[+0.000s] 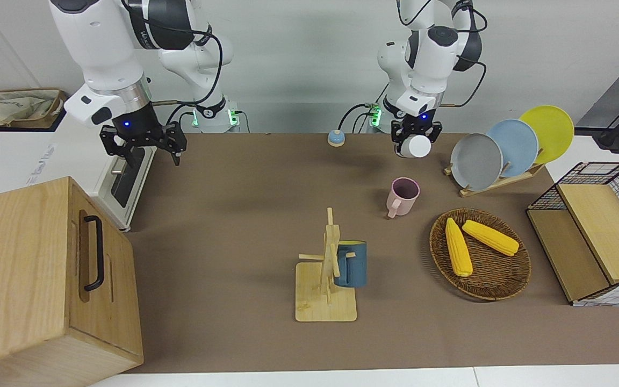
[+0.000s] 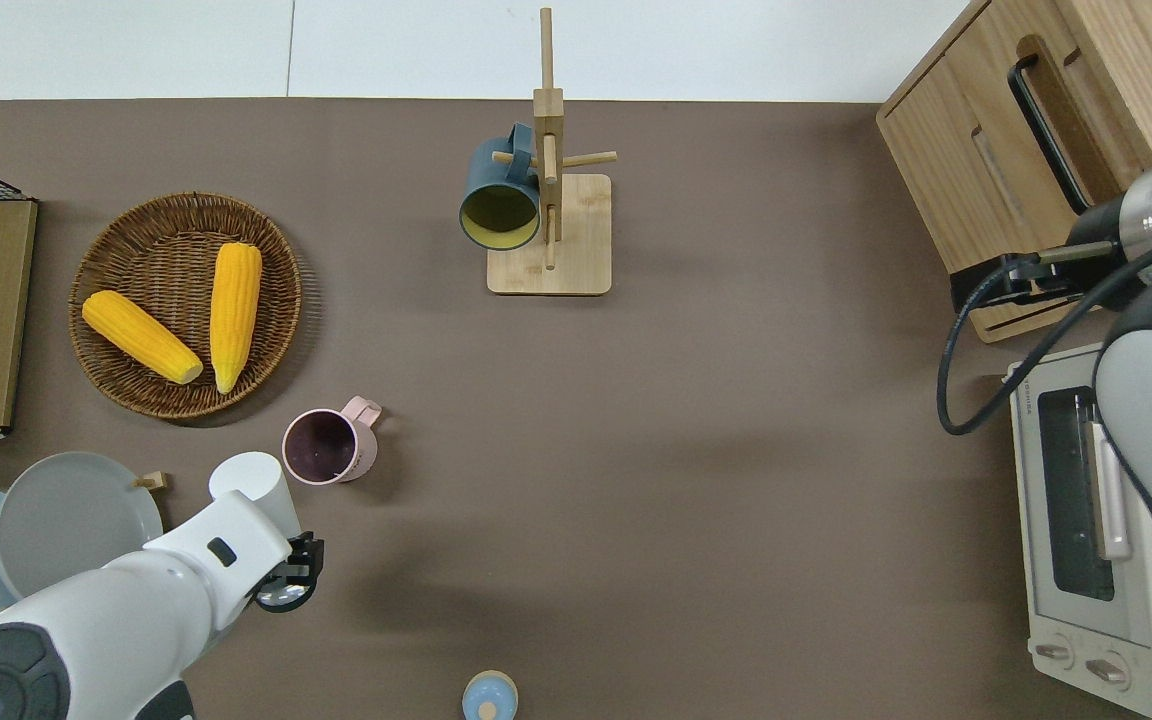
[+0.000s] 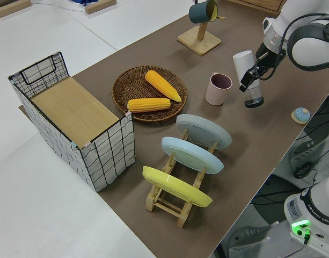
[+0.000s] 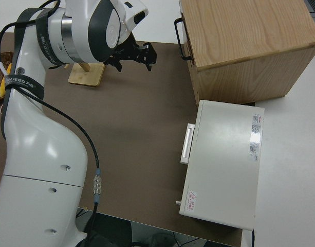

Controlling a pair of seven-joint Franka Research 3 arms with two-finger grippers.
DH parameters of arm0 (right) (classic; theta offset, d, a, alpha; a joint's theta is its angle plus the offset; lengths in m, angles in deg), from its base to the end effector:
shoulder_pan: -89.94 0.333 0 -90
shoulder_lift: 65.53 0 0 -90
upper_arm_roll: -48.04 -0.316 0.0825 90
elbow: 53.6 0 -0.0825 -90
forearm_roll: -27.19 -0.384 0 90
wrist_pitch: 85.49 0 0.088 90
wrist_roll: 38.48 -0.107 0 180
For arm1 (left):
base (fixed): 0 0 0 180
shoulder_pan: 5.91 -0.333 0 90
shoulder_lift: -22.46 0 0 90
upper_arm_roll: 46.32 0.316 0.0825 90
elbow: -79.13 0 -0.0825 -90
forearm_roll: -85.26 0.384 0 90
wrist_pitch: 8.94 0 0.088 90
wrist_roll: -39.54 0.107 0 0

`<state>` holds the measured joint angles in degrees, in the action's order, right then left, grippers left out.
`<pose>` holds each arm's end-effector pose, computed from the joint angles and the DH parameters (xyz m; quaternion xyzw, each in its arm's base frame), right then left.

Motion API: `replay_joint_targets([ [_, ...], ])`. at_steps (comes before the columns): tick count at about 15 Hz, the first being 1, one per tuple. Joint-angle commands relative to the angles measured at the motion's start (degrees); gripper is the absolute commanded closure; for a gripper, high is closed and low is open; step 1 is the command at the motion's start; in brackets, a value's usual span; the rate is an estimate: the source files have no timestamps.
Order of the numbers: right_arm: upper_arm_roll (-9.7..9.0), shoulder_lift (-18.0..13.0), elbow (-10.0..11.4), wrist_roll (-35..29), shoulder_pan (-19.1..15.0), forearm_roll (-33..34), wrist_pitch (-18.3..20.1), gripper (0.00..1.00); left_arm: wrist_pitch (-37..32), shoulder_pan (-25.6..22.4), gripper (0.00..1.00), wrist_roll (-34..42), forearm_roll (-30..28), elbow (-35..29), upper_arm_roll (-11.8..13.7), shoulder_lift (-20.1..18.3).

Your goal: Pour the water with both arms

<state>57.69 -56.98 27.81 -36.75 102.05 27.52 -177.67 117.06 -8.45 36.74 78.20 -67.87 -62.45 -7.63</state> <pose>0.6031 0.0334 0.6137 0.9990 0.0378 0.0205 0.0152 0.3866 -0.0996 0.4474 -0.9960 0.0482 -0.0742 0.0082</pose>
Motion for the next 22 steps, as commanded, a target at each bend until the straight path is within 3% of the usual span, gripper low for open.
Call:
replay_joint_targets([
  [1, 0.01, -0.73, 0.25, 0.82, -0.25, -1.30, 0.42, 0.009, 7.92, -4.38, 1.00, -0.09, -0.59, -1.01, 0.40, -2.87],
  [6, 0.01, -0.73, 0.25, 0.82, -0.25, -1.29, 0.42, 0.009, 15.32, -10.18, 1.00, 0.43, -0.59, 4.42, 0.40, 1.07],
  [12, 0.01, -0.73, 0.25, 0.82, -0.25, -1.21, 0.42, 0.009, 15.15, -16.52, 1.00, 2.71, 1.70, 21.03, 0.40, 10.30],
  [18, 0.01, -0.73, 0.25, 0.82, -0.25, -1.21, 0.42, 0.009, 14.18, -24.34, 1.00, 12.28, 1.00, 37.20, 0.58, 20.58],
  [22, 0.01, -0.73, 0.25, 0.82, -0.25, -1.30, 0.42, 0.009, 14.53, -26.54, 1.00, 17.12, 0.65, 42.93, 2.77, 26.30],
])
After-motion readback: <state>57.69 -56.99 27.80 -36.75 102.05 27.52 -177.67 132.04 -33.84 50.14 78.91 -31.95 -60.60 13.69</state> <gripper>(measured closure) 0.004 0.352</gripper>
